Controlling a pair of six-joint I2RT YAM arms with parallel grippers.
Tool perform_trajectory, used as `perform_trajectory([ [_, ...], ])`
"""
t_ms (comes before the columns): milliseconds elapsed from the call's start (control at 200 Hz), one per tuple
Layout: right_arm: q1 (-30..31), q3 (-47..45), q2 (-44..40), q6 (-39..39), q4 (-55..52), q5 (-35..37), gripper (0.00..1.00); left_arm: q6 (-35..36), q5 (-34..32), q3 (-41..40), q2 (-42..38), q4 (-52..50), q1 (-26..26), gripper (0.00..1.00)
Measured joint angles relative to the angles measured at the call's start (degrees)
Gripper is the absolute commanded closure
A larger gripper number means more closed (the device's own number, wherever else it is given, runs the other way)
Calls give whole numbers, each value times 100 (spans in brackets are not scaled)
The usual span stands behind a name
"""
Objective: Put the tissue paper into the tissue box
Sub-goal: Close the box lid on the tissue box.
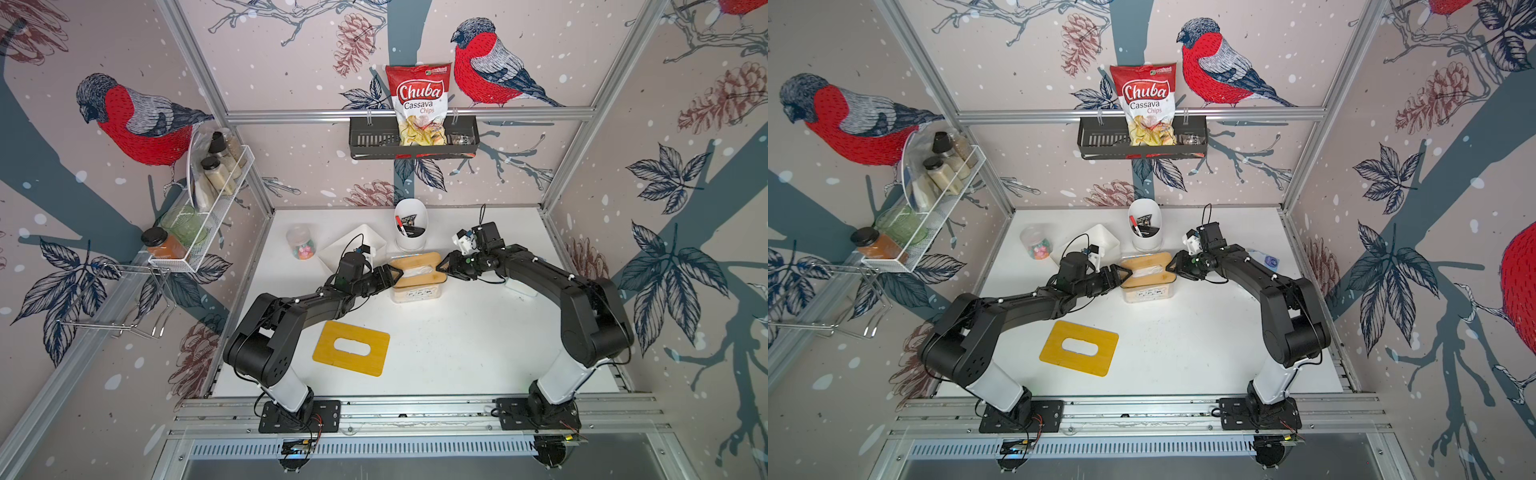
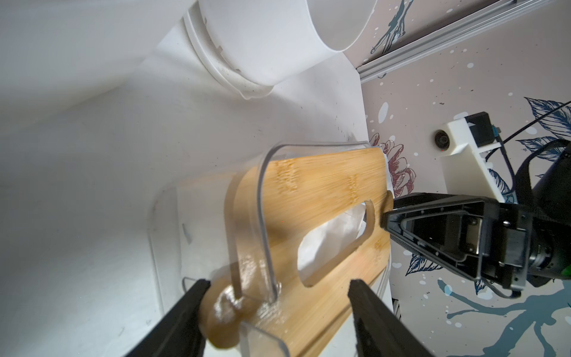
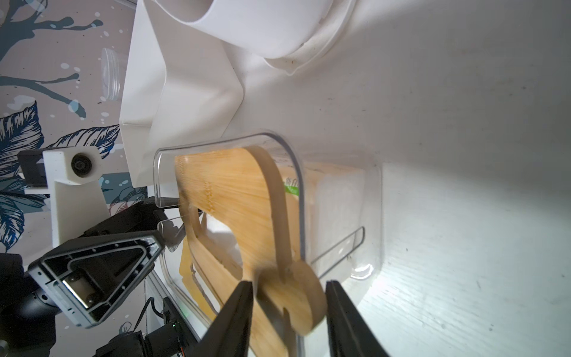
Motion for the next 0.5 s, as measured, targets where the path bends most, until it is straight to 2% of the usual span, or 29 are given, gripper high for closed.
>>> perform_trajectory([
  [365, -83, 190, 269, -28, 63, -61, 59, 22, 68, 70, 52, -33, -26, 27],
  [500, -57, 282, 328, -131, 55, -9, 50, 22, 61, 133, 76, -94, -26, 27],
])
